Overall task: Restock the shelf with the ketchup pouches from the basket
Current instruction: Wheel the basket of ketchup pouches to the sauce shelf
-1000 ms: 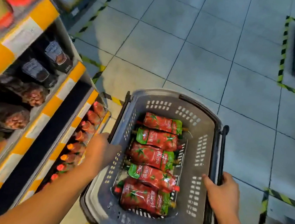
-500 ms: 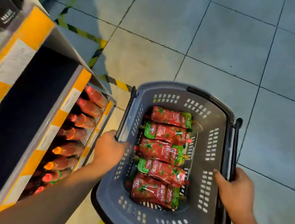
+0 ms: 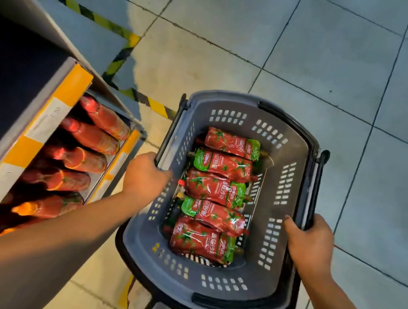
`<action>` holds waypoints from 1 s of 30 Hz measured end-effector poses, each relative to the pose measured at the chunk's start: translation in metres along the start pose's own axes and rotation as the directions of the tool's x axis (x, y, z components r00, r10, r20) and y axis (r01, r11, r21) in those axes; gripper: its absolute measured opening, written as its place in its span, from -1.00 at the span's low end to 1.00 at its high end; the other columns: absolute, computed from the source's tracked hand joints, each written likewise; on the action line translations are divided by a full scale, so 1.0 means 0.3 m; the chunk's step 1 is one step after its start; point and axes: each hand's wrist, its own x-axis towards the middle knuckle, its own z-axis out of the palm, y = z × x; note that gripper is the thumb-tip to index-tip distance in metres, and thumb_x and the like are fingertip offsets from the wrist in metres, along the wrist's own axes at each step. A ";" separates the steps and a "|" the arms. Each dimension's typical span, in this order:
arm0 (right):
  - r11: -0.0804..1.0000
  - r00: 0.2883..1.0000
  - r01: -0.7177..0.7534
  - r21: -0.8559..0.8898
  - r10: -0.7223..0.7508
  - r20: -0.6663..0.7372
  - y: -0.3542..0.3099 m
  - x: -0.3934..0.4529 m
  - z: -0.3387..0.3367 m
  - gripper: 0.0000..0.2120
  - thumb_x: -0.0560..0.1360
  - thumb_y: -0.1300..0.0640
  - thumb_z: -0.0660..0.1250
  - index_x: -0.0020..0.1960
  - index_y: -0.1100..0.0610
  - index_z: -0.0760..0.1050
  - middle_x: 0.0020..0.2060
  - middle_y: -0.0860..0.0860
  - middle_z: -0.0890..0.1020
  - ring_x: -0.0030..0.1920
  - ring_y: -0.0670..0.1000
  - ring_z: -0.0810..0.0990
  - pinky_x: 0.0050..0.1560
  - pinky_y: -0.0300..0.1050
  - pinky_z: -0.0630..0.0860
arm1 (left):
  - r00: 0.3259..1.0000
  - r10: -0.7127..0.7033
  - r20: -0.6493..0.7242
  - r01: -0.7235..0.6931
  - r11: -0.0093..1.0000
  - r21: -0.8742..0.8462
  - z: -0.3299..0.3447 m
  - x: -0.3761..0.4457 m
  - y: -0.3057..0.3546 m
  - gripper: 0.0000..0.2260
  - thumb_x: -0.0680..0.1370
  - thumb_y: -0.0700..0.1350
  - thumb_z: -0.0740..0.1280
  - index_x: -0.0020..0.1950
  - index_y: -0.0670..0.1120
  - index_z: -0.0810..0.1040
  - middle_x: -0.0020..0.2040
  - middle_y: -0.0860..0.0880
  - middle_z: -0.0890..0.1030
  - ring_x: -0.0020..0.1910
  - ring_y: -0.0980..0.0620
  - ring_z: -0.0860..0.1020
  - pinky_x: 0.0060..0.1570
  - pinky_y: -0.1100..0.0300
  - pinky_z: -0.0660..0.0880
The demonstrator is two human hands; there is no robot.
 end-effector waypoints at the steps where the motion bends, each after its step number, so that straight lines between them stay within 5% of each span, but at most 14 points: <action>1: 1.000 1.000 0.001 0.009 -0.001 -0.003 0.008 0.018 0.010 -0.78 0.52 0.02 0.52 -0.04 0.11 0.54 -0.20 0.07 0.68 -0.24 0.12 0.67 -0.19 0.16 0.68 | 1.000 0.005 -0.007 -0.005 1.000 -0.003 0.014 0.015 0.005 -0.66 0.43 -0.09 0.52 -0.31 -0.17 0.38 -0.41 -0.11 0.45 -0.42 -0.08 0.43 -0.45 0.05 0.28; 6: 0.994 0.999 -0.002 0.111 0.006 -0.033 -0.021 0.098 0.037 -0.83 0.55 0.08 0.49 0.04 0.14 0.57 -0.13 0.08 0.68 -0.16 0.12 0.66 -0.12 0.05 0.62 | 1.000 0.027 -0.002 -0.027 0.999 -0.026 0.054 0.107 0.048 -0.72 0.43 -0.01 0.50 -0.12 -0.21 0.57 -0.26 -0.16 0.62 -0.26 -0.18 0.60 -0.26 -0.13 0.58; 11: 0.992 0.996 0.024 0.123 -0.014 -0.086 -0.097 0.209 0.050 -0.80 0.56 0.06 0.48 -0.04 0.17 0.54 -0.20 0.09 0.64 -0.22 0.13 0.62 -0.19 0.01 0.56 | 0.998 0.065 -0.005 -0.065 0.998 -0.020 0.053 0.245 0.143 -0.74 0.42 -0.01 0.50 -0.16 -0.18 0.55 -0.25 -0.14 0.60 -0.24 -0.18 0.59 -0.30 -0.02 0.54; 16: 0.987 0.994 0.037 0.154 -0.021 -0.107 -0.158 0.288 0.050 -0.79 0.56 0.04 0.49 -0.03 0.17 0.57 -0.20 0.09 0.66 -0.22 0.12 0.64 -0.23 -0.05 0.53 | 0.996 0.085 0.002 -0.085 0.995 0.047 0.049 0.348 0.210 -0.64 0.45 -0.03 0.48 -0.31 -0.05 0.30 -0.36 -0.03 0.39 -0.31 -0.11 0.42 -0.46 0.10 0.17; 23: 0.981 0.995 0.072 0.178 -0.059 -0.076 -0.219 0.344 0.070 -0.82 0.56 0.06 0.49 0.00 0.16 0.57 -0.19 0.09 0.69 -0.23 0.13 0.66 -0.25 -0.05 0.53 | 0.996 0.086 0.024 -0.087 0.996 0.012 0.038 0.428 0.211 -0.73 0.47 -0.04 0.48 -0.21 -0.10 0.41 -0.25 -0.08 0.49 -0.27 -0.11 0.48 -0.41 0.08 0.32; 27: 0.988 0.997 0.005 0.154 0.007 -0.075 -0.228 0.301 0.050 -0.81 0.56 0.05 0.49 -0.03 0.15 0.55 -0.18 0.14 0.68 -0.20 0.20 0.66 -0.13 0.14 0.65 | 0.996 0.076 0.042 -0.077 0.997 0.016 0.047 0.395 0.206 -0.73 0.45 0.03 0.44 -0.02 -0.15 0.55 -0.11 -0.11 0.62 -0.14 -0.17 0.60 -0.26 0.03 0.55; 30: 0.986 0.997 0.019 0.164 -0.006 -0.081 -0.217 0.302 0.044 -0.78 0.55 0.03 0.50 -0.06 0.16 0.55 -0.21 0.16 0.68 -0.24 0.20 0.63 -0.16 0.12 0.61 | 0.995 0.095 0.034 -0.095 0.995 0.025 0.061 0.398 0.219 -0.77 0.45 0.03 0.45 -0.15 -0.08 0.47 -0.21 -0.07 0.54 -0.20 -0.12 0.55 -0.34 0.06 0.46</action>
